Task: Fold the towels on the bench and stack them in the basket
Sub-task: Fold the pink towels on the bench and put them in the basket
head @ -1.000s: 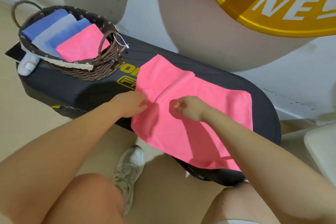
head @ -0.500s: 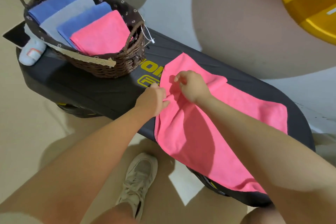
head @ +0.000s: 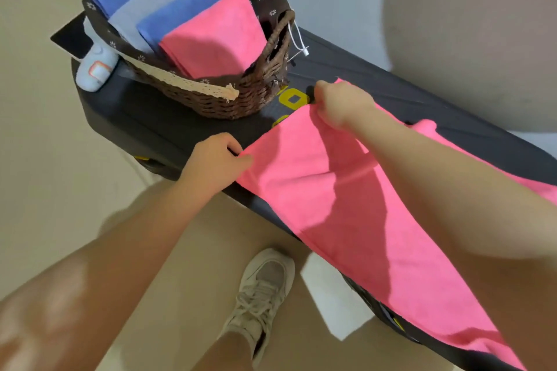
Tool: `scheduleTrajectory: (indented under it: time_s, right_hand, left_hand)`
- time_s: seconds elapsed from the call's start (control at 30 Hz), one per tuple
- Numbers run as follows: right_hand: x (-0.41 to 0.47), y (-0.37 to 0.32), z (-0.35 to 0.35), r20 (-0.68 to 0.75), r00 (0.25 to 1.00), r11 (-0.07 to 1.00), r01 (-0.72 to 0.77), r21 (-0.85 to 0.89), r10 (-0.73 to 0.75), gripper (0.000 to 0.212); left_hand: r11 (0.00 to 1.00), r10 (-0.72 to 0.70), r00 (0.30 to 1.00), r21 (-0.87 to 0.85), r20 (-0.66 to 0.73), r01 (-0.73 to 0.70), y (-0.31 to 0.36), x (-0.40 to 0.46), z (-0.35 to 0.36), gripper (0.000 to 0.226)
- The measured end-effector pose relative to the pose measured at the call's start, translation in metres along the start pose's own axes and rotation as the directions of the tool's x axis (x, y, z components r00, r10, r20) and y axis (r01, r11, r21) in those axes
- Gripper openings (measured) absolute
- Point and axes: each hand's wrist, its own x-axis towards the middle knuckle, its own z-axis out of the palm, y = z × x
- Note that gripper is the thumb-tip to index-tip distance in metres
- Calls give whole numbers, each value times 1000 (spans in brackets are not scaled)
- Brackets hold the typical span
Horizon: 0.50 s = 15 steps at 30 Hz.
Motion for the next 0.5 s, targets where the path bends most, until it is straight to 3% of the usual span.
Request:
scheduleTrajectory:
  time_s: [0.13,0.23,0.3,0.37,0.5]
  right_hand:
    - [2,-2,3,-107,994,999,18,-37,-22,24]
    - [4,-10,9,-235,972,995,24,98,-1,21]
    - [1,-19,13,-236,972,984,30,176,13,25]
    - [-8,-25,18,-202,979,979,46,197,-5,37]
    - [-40,-19,21,-146,987,976,-38,215,71,72]
  left_hand:
    - [999,32,999,39,-12,-31,0,2,7,15]
    - [994,24,997,108,-68,-16,-10,-1,-1,10]
    - [992,18,992,124,-129,-2,-20,-6,-11,7]
    - [989,8,987,148,-163,17,-27,-12,-18,6]
    - [966,92,981,254,-170,-47,-18,-28,-16,32]
